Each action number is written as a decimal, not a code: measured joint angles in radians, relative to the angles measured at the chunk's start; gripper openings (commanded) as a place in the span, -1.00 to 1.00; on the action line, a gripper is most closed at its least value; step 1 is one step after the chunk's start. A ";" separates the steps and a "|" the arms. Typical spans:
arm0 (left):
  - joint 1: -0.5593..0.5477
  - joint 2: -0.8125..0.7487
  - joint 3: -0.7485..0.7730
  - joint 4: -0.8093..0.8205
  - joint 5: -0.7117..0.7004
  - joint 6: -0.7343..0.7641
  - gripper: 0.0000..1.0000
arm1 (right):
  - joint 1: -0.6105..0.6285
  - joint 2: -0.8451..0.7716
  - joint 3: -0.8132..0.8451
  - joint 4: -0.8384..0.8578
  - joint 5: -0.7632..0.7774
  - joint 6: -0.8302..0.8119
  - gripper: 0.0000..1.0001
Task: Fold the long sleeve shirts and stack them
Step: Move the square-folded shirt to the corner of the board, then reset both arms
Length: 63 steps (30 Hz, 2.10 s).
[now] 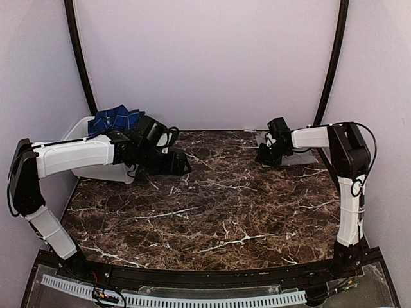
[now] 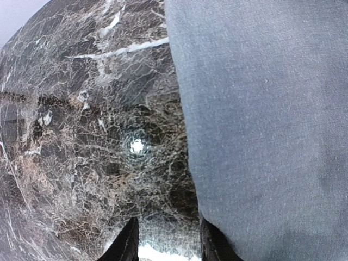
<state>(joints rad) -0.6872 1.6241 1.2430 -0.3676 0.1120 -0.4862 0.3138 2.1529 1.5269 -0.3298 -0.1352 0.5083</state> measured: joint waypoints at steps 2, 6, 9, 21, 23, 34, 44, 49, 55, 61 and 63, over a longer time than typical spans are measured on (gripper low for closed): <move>0.000 0.000 0.000 0.000 -0.001 -0.001 0.80 | 0.004 -0.023 -0.018 -0.001 -0.002 -0.002 -0.11; 0.000 0.000 0.010 -0.004 -0.010 -0.001 0.82 | 0.015 -0.114 -0.067 -0.008 -0.002 -0.012 0.23; 0.000 0.000 0.030 -0.004 -0.020 -0.005 0.84 | 0.033 -0.198 -0.094 -0.006 -0.002 -0.021 0.53; 0.000 -0.001 0.045 0.021 -0.032 -0.035 0.98 | 0.150 -0.472 -0.244 0.024 0.005 -0.026 0.97; 0.000 -0.003 0.045 0.032 -0.032 -0.042 0.98 | 0.169 -0.521 -0.282 0.034 0.006 -0.024 0.97; -0.016 -0.075 0.005 0.154 -0.062 -0.050 0.98 | 0.216 -0.859 -0.470 0.126 0.016 -0.016 0.97; -0.042 -0.166 -0.076 0.268 -0.141 -0.045 0.98 | 0.216 -1.083 -0.600 0.209 0.061 -0.029 0.97; -0.042 -0.210 -0.114 0.293 -0.190 -0.029 0.97 | 0.216 -1.135 -0.645 0.230 0.085 -0.032 0.97; -0.042 -0.226 -0.117 0.307 -0.224 -0.009 0.98 | 0.216 -1.161 -0.645 0.264 0.129 -0.042 0.97; -0.042 -0.233 -0.121 0.320 -0.243 -0.001 0.98 | 0.216 -1.164 -0.645 0.293 0.145 -0.051 0.97; -0.042 -0.235 -0.124 0.326 -0.245 0.002 0.98 | 0.216 -1.160 -0.644 0.293 0.148 -0.053 0.97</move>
<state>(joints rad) -0.7288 1.3888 1.1191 -0.0418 -0.1326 -0.4843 0.5297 0.9924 0.8825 -0.0364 0.0124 0.4553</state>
